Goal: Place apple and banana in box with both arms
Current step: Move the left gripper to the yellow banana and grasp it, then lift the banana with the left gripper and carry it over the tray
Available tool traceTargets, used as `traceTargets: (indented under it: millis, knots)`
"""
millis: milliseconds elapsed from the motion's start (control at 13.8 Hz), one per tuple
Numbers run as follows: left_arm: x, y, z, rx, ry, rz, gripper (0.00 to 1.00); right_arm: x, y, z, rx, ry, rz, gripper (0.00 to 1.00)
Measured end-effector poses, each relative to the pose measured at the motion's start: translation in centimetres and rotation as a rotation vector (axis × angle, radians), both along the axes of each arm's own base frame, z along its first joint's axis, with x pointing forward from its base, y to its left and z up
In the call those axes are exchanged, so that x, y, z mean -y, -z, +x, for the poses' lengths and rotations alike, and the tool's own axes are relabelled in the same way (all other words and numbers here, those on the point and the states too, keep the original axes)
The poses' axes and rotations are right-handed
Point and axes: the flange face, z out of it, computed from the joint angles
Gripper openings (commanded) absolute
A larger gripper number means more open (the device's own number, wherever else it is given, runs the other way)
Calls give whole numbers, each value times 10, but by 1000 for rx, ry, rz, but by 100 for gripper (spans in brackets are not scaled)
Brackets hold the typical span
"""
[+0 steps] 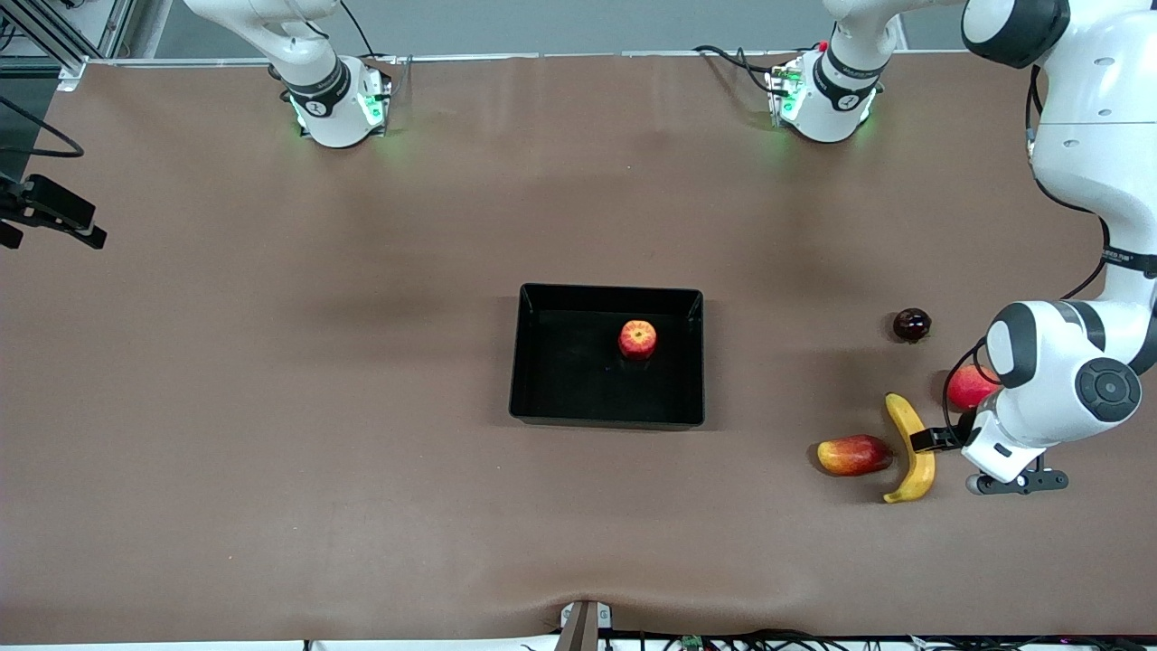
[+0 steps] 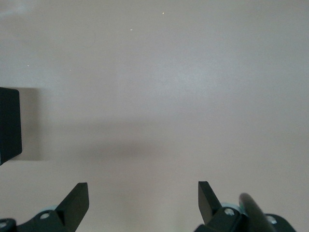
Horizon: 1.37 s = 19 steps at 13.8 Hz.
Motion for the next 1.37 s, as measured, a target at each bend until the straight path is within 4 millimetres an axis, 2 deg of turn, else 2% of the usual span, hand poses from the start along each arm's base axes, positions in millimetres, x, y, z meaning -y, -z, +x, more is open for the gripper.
traceTargets:
  millis: [217, 289, 361, 578, 650, 1084, 1228, 1373]
  knots:
    - [0, 18, -1, 0, 2, -8, 100, -7, 0, 1, 2, -13, -1, 100]
    - [0, 22, -1, 3, 3, -11, 96, -9, 0, 1, 3, -16, -1, 100]
    - [1, 25, -1, 1, 3, -12, 84, -10, 0, 1, 3, -18, -1, 100]
    - [2, 32, -2, -6, 4, -15, 7, -12, 0, 1, 3, -21, -1, 100]
    - [2, 31, -2, -5, 5, -16, 0, -12, 0, 1, 3, -22, -1, 100]
    - [21, 13, 7, 31, 27, -35, 0, -14, 1, 2, 0, -26, -1, 100]
    - [30, -8, 10, 44, 39, -39, 0, -15, 2, 2, -1, -26, -1, 100]
    - [32, -41, 11, 50, 43, -27, 0, -15, 2, 2, -1, -26, -1, 100]
